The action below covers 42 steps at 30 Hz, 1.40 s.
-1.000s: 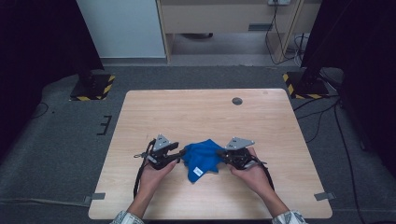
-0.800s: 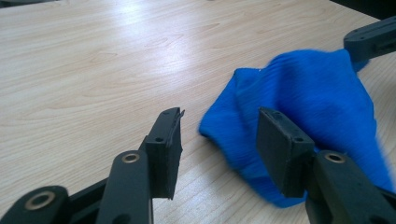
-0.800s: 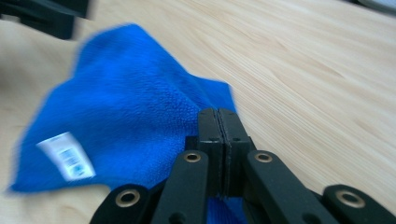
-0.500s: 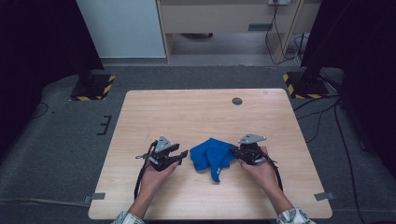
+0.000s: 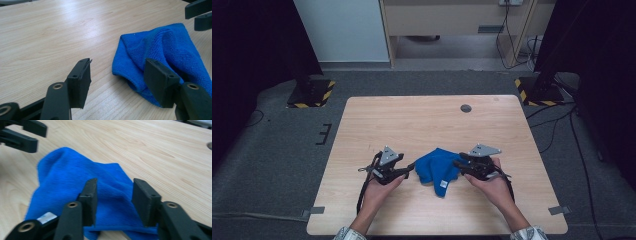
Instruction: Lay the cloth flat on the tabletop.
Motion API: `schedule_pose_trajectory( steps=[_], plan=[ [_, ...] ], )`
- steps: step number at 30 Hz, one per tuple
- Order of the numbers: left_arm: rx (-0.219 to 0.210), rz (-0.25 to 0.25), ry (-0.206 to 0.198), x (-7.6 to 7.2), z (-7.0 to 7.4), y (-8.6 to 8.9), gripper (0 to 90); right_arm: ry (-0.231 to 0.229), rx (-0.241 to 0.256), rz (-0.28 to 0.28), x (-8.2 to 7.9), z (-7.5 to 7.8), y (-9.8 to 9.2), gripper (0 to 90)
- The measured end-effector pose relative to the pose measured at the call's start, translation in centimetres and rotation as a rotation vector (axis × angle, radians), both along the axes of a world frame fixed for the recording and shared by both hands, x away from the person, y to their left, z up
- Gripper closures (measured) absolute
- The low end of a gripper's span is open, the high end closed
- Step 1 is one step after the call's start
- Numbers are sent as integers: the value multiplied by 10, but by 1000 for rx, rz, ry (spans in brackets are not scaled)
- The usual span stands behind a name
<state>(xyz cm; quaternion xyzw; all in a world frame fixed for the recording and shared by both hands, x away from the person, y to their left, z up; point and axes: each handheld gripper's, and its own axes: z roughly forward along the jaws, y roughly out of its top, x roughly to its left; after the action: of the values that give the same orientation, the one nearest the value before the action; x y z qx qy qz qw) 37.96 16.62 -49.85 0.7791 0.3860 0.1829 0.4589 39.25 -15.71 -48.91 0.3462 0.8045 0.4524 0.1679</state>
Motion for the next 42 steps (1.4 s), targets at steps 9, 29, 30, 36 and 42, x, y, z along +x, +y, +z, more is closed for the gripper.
schedule_pose_trajectory(
  steps=[9, 29, 30, 36, 42],
  plan=[
    [23, -11, -13, 1, -1, -3, 384, -26, 9, 90, -5, 1, 26, 362],
    [41, -36, -4, 1, -6, -9, 368, 13, -65, 81, 2, -10, 21, 872],
    [42, -39, -3, 1, -6, -10, 367, 15, -70, 83, 2, -10, 21, 872],
    [48, -54, 2, 3, -11, -18, 350, 31, -82, 79, 4, -14, 20, 870],
    [57, -104, 43, 6, -17, -28, 394, 30, -73, 77, 3, -12, 18, 871]
  ],
)
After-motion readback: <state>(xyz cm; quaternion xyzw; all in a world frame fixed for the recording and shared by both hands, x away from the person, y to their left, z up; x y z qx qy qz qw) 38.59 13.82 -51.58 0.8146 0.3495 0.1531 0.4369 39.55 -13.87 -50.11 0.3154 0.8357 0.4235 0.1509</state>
